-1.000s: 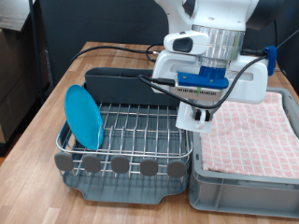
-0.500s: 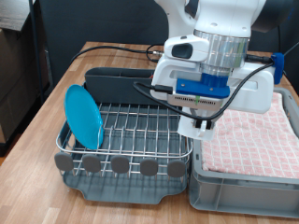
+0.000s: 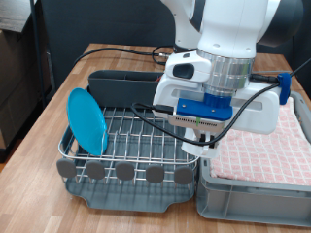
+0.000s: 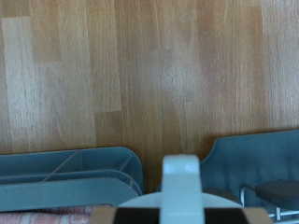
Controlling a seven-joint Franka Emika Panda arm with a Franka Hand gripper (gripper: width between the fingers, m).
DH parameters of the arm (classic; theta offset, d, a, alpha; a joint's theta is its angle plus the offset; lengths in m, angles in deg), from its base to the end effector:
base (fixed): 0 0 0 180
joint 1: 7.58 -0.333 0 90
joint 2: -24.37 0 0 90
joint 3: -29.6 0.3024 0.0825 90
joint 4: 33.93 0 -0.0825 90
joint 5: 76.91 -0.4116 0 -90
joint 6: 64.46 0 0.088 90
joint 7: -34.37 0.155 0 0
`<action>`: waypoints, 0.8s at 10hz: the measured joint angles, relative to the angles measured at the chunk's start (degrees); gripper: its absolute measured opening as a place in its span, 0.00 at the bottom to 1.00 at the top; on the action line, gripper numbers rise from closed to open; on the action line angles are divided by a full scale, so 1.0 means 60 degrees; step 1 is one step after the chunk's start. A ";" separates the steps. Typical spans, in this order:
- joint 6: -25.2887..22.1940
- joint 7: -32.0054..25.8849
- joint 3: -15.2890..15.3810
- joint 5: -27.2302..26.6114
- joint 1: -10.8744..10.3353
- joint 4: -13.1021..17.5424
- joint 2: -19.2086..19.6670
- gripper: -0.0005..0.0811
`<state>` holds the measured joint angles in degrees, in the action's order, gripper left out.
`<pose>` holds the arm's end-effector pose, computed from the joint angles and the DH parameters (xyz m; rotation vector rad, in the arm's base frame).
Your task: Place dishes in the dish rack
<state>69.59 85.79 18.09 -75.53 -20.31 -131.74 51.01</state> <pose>0.7082 0.0229 0.2695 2.8428 -1.2562 0.3195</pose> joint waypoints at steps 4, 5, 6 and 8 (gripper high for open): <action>0.0586 0.0018 -0.0092 0.0006 0.0016 -0.0177 0.0197 0.10; 0.0668 -0.0005 -0.0093 0.0000 0.0043 -0.0212 0.0248 0.10; 0.0733 -0.0056 -0.0093 -0.0001 0.0075 -0.0260 0.0281 0.10; 0.0976 -0.0155 -0.0095 -0.0001 0.0142 -0.0353 0.0364 0.10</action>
<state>75.45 84.86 17.52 -75.54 -19.46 -133.86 53.20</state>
